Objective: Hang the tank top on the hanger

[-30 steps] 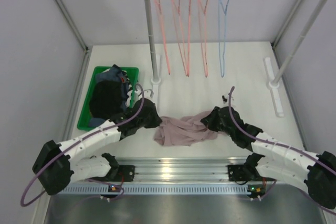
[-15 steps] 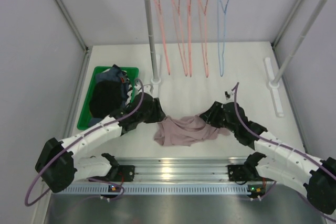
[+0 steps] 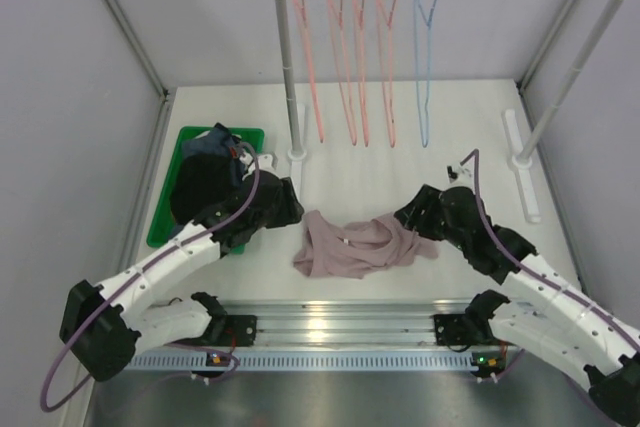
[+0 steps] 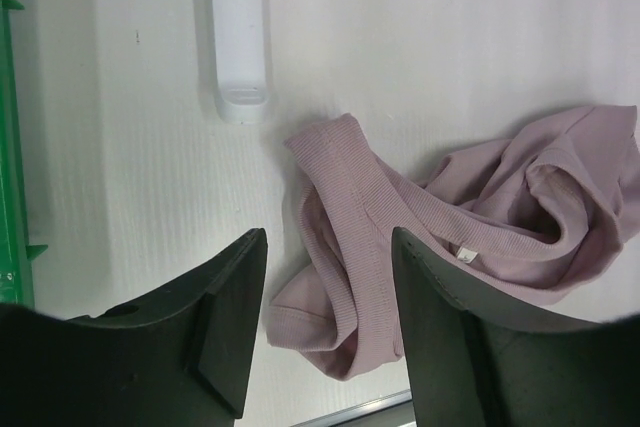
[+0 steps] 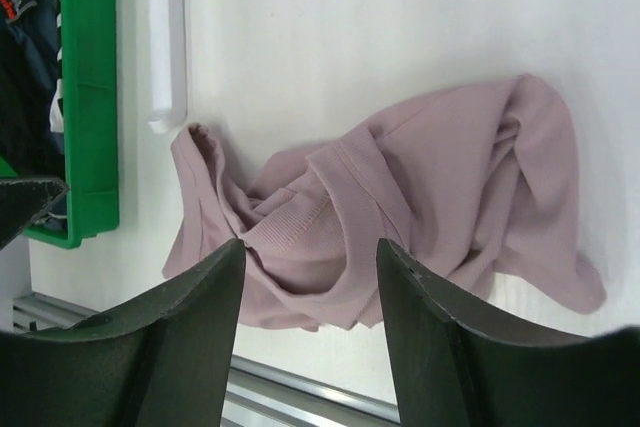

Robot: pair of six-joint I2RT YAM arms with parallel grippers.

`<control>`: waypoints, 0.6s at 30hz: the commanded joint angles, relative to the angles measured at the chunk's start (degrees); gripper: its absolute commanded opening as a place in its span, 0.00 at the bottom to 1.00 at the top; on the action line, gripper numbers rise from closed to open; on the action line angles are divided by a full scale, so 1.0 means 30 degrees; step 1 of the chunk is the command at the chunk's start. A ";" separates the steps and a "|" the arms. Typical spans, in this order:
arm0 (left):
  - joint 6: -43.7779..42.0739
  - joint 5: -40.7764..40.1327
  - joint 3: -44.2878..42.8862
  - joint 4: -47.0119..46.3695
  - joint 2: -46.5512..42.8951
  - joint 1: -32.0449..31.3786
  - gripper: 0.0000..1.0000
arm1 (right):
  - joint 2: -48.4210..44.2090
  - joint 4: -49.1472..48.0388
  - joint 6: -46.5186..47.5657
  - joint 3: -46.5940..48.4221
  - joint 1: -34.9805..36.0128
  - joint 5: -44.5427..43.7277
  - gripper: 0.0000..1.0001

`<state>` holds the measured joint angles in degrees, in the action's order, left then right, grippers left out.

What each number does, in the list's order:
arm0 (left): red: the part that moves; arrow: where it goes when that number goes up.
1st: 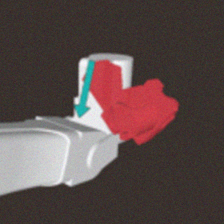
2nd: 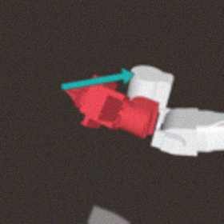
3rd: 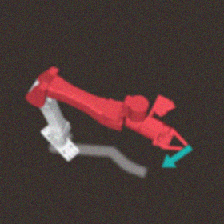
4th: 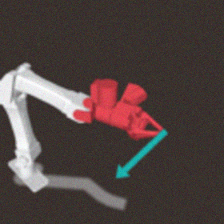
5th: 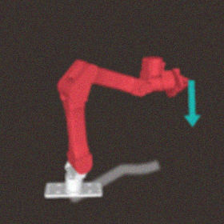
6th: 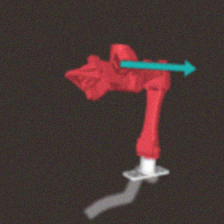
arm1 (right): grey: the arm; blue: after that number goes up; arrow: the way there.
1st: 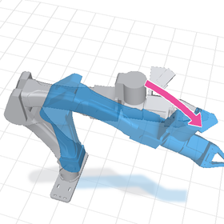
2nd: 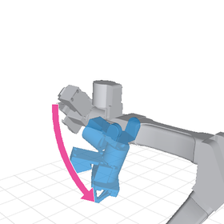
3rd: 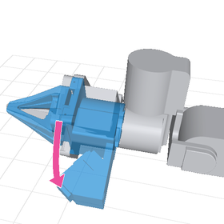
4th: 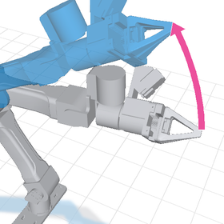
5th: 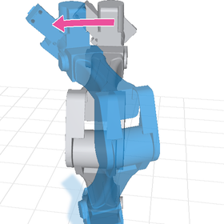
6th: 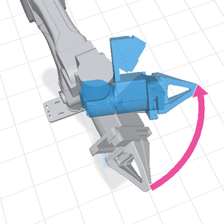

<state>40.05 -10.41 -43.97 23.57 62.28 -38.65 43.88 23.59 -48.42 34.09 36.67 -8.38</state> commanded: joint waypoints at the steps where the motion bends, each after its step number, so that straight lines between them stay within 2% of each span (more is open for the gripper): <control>1: -0.0489 -0.0396 -0.0960 0.0667 -0.0896 0.0082 0.58 | -0.1175 0.4170 0.0233 0.1788 -0.0268 -0.1569 0.56; 6: -0.0607 0.0130 -0.1048 0.1048 -0.1599 0.0082 0.58 | -0.3578 0.7276 0.0789 0.3897 -0.0269 -0.2798 0.53; 10: -0.0753 0.0512 -0.1311 0.1283 -0.1805 0.0053 0.58 | -0.3554 0.8626 0.2368 0.7439 -0.0269 -0.3299 0.53; 15: -0.0958 0.0893 -0.1604 0.1430 -0.1952 0.0082 0.58 | 0.0220 0.8630 0.5529 1.2827 -0.0269 -0.4267 0.53; 18: -0.1046 0.1098 -0.1809 0.1488 -0.2039 0.0082 0.58 | 0.3763 0.8775 0.8368 1.8906 -0.0298 -0.4557 0.51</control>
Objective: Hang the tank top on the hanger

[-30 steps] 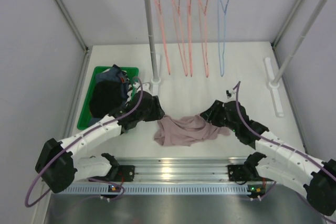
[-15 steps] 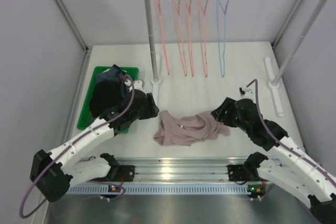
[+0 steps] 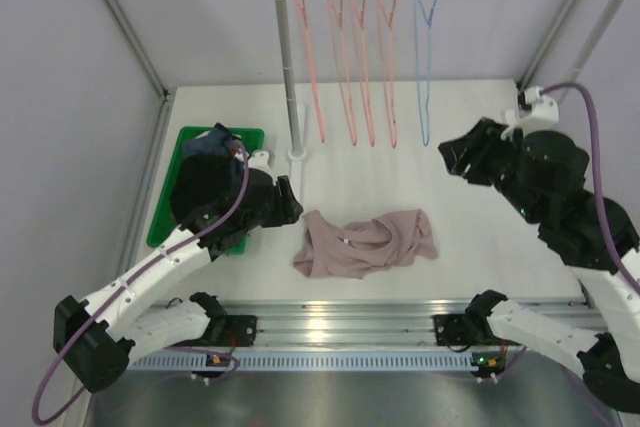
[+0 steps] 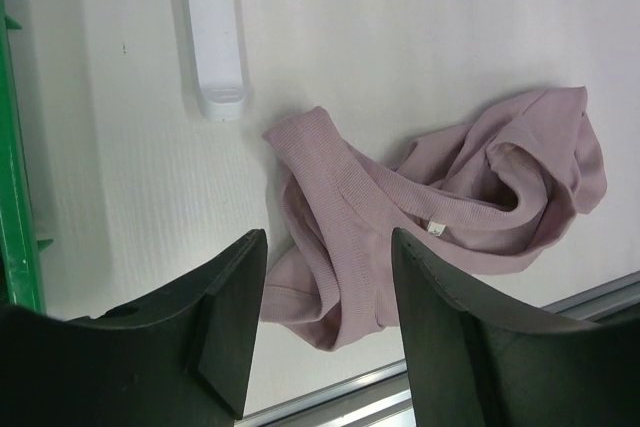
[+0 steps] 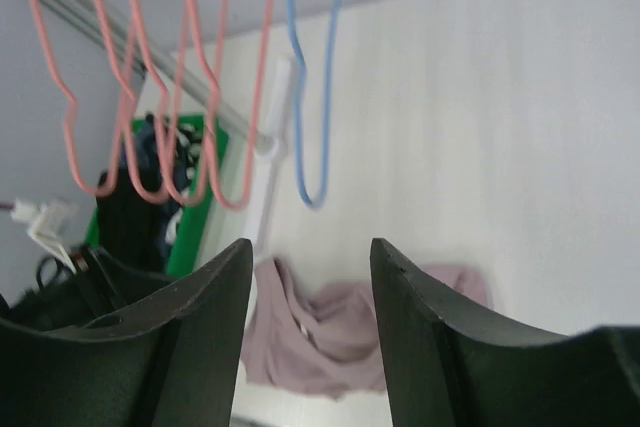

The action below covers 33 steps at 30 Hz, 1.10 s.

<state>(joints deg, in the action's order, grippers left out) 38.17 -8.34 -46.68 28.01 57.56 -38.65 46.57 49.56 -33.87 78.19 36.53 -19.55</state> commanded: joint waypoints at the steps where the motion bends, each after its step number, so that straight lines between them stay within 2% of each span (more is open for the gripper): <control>1: -0.0449 0.0464 -0.1080 0.0154 -0.0466 0.0082 0.58 | 0.3746 0.0236 0.3989 0.5446 -0.0283 -0.1040 0.50; 6: -0.0770 0.0553 -0.1199 0.0360 -0.0467 0.0053 0.58 | 0.9372 0.1025 0.6624 1.3259 -0.0869 -0.0838 0.50; 9: -0.0976 0.0641 -0.1433 0.0624 -0.0174 0.0082 0.57 | 1.2274 0.1582 0.7653 1.6576 -0.1366 -0.1389 0.50; 11: -0.1064 0.0757 -0.1551 0.0712 -0.0114 0.0082 0.57 | 1.3654 0.1878 0.7948 1.7525 -0.1776 -0.1393 0.50; 18: -0.1386 0.0699 -0.1581 0.0917 -0.0027 0.0082 0.57 | 1.4916 0.1234 0.8974 1.7794 -0.2480 -0.1658 0.50; 23: -0.1386 0.0729 -0.1434 0.0859 -0.0085 0.0082 0.57 | 1.5591 0.1264 0.9092 1.7384 -0.2510 -0.1890 0.42; 33: -0.1328 0.0553 -0.1112 0.0917 -0.0436 0.0082 0.57 | 1.6235 0.0736 0.9356 1.6271 -0.2744 -0.1921 0.38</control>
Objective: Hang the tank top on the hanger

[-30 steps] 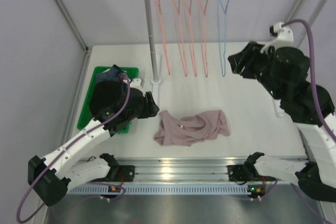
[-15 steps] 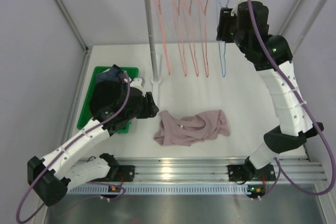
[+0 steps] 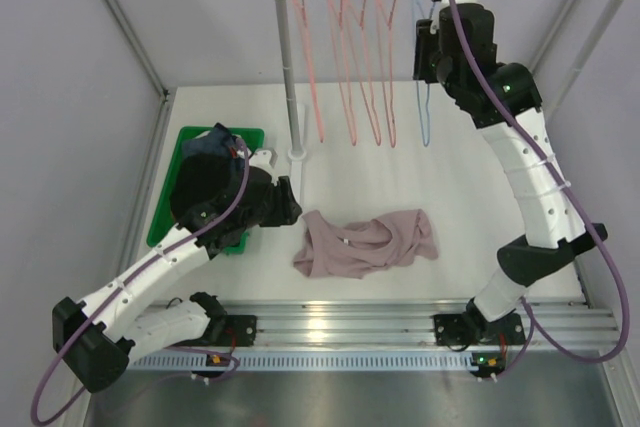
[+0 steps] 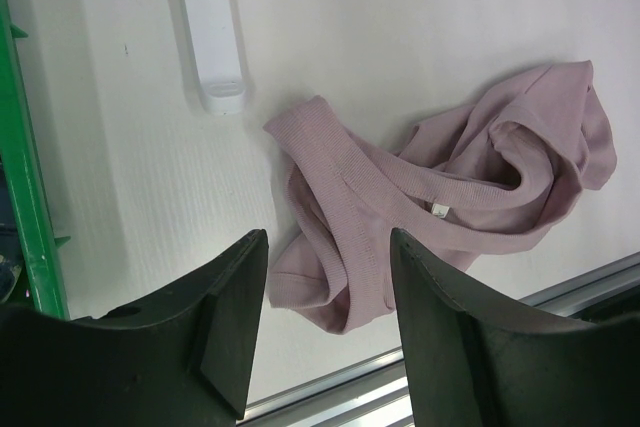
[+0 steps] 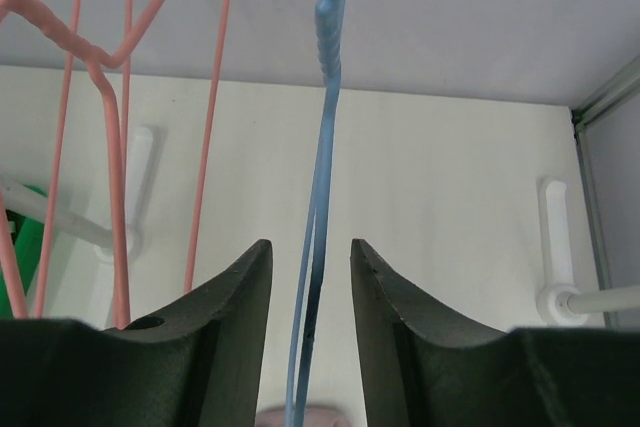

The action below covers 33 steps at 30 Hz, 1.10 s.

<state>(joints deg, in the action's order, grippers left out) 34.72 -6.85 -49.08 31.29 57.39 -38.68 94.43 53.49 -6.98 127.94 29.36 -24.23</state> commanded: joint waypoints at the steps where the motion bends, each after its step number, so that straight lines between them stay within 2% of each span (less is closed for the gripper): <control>1: -0.0148 0.0057 -0.0252 -0.0234 -0.0378 0.0089 0.57 | 0.0338 -0.0634 0.0394 -0.0371 -0.0413 -0.0303 0.37; 13: -0.0147 0.0146 -0.0076 -0.0381 -0.0291 0.0089 0.57 | 0.0631 -0.0635 0.0365 -0.0488 -0.0443 -0.0302 0.26; 22: -0.0118 0.0175 -0.0017 -0.0381 -0.0378 0.0060 0.57 | 0.0808 -0.0312 0.0218 -0.0400 -0.0589 -0.0683 0.00; 33: -0.0147 0.0233 -0.0017 -0.0410 -0.0320 0.0089 0.57 | -0.0011 -0.1278 0.0510 -0.0429 -0.0618 -0.1211 0.00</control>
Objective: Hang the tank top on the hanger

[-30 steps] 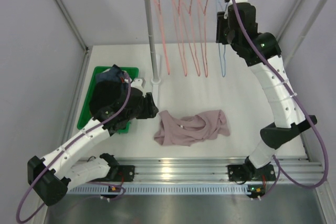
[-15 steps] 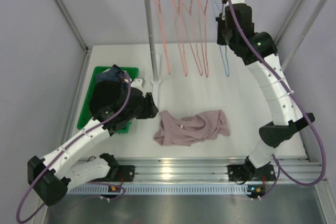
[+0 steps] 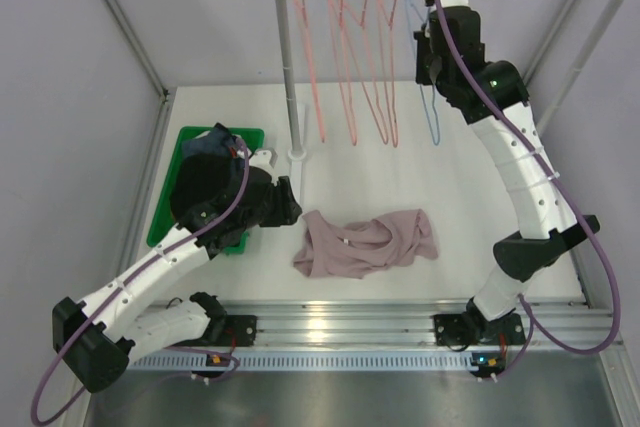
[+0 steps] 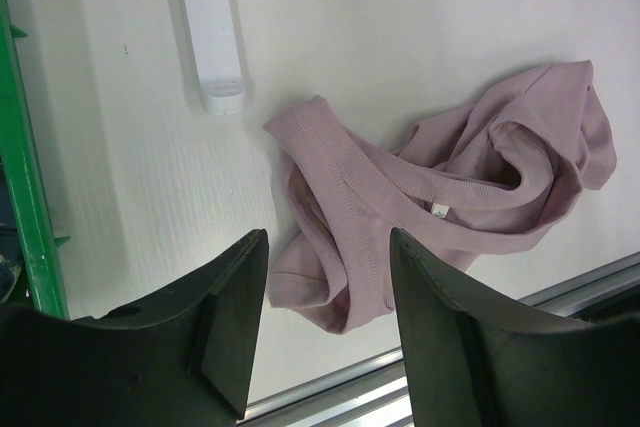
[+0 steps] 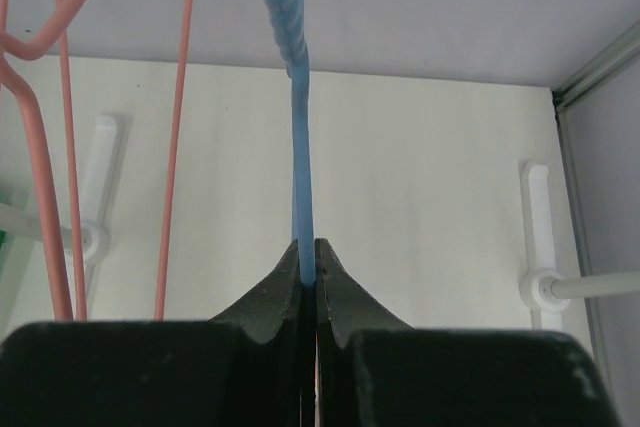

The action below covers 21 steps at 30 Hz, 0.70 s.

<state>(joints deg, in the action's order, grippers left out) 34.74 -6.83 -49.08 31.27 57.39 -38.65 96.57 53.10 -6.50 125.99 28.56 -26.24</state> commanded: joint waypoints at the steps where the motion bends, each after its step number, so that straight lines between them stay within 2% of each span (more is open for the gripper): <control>1: -0.0155 0.0226 -0.0017 -0.0403 -0.0320 0.0053 0.57 | -0.0814 -0.1206 0.0380 0.0219 -0.0320 -0.0541 0.00; 8: -0.0272 0.0226 -0.0046 -0.0432 -0.0349 0.0082 0.58 | -0.2394 -0.3167 0.0527 -0.1652 -0.0319 -0.0395 0.00; 21: -0.0418 0.0343 0.0100 -0.0491 -0.0378 0.0053 0.59 | -0.3537 -0.4399 0.0556 -0.3559 -0.0320 0.0075 0.00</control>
<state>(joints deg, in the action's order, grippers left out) 34.37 -6.59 -49.08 31.24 57.39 -38.68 88.90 44.01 -5.52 116.20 28.32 -26.35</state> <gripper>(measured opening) 0.591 0.021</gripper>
